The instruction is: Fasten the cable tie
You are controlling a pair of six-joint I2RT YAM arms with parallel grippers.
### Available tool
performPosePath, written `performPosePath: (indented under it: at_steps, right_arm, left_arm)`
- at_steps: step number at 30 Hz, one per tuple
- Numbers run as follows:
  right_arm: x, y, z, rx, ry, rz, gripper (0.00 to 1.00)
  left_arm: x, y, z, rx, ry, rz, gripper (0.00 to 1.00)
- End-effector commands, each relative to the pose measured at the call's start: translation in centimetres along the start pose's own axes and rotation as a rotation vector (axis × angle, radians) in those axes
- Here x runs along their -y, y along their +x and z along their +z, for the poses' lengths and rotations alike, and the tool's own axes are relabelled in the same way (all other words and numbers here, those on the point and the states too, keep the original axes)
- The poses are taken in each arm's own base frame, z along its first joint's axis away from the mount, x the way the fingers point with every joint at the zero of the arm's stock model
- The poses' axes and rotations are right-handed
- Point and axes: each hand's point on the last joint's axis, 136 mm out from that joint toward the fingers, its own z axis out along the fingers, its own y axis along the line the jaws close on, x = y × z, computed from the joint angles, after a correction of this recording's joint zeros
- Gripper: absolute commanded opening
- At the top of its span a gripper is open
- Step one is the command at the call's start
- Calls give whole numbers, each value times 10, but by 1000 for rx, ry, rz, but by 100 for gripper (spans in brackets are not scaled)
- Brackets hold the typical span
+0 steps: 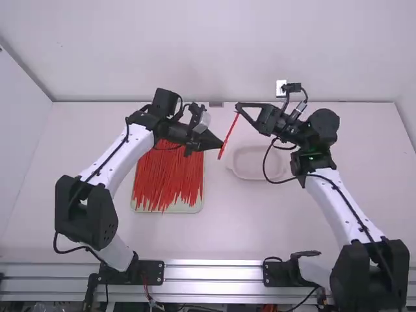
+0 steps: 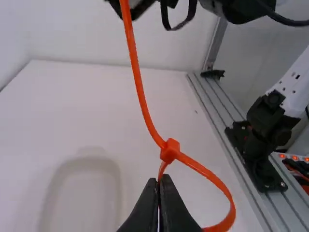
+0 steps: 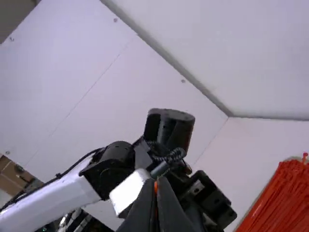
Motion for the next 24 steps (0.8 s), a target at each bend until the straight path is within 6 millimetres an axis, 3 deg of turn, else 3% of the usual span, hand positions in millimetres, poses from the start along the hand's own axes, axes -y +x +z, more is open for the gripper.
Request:
performPosePath:
  at_steps: [1,5,12,24]
  right_arm:
    - [-13,-32,-11,105,5,-64,0]
    - [-9,-40,-19,133,20,-44,0]
    - [-15,-48,-22,162,6,-70,0]
    - [-18,-46,-18,160,-2,-59,0]
  left_arm:
    - [2,27,4,-59,-18,-52,2]
    - [17,30,6,10,51,-28,2]
    - [24,45,8,7,64,-67,1]
    - [25,34,8,59,87,-35,2]
